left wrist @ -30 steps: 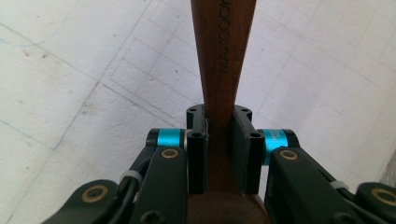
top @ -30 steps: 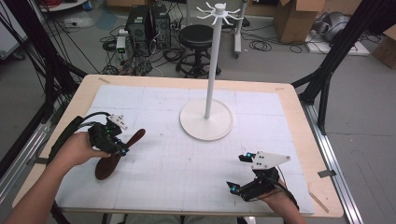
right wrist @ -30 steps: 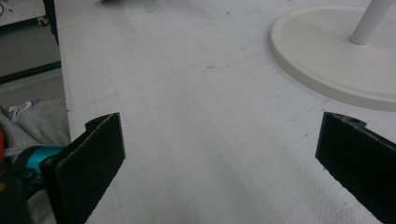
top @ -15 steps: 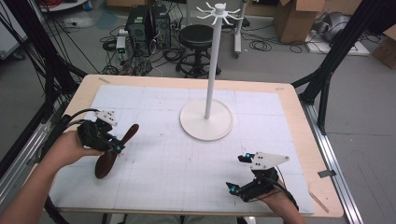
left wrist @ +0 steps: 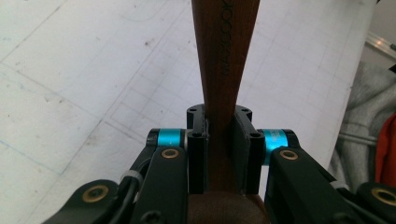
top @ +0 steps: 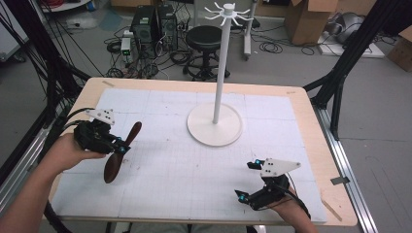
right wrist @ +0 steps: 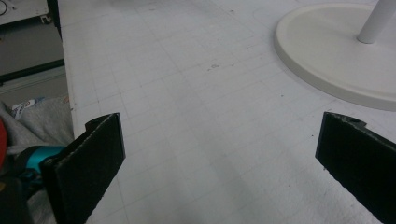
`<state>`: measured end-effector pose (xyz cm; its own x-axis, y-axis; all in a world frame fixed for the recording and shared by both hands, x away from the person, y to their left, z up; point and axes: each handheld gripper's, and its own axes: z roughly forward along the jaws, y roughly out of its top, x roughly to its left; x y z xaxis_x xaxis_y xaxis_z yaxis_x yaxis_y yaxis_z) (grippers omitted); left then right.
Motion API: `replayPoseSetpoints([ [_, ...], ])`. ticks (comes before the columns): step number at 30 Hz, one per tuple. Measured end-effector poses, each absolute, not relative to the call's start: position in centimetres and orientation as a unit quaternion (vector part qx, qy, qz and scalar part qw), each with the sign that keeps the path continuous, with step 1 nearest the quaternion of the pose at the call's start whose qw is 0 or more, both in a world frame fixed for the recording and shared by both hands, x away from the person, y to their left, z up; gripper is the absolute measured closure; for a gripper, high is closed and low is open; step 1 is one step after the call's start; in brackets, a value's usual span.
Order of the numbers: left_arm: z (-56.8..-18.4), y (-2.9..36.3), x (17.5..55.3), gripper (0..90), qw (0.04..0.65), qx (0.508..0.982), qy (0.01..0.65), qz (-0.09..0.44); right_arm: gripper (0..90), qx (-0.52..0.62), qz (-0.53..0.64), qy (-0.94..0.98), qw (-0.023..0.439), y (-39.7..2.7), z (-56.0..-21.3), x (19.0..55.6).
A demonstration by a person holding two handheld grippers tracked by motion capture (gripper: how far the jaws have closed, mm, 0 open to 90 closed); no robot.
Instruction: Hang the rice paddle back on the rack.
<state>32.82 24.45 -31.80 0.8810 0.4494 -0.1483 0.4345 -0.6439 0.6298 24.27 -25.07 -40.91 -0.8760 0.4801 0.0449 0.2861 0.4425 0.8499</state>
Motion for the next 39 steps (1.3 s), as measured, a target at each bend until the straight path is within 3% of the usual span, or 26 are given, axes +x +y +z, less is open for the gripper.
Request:
replayPoseSetpoints([
  [23, -28.7, 22.8, 33.5, 77.6, 0.417, 0.877, 0.237, 0.014, 0.5, 0.231, 0.48, 0.84, 0.102, -25.2, -40.8, 24.2],
  [39, -26.9, 21.1, 34.6, 77.7, 0.436, 0.87, 0.229, 0.017, 0.5, 0.231, 0.482, 0.839, 0.102, -25.3, -40.8, 24.3],
])
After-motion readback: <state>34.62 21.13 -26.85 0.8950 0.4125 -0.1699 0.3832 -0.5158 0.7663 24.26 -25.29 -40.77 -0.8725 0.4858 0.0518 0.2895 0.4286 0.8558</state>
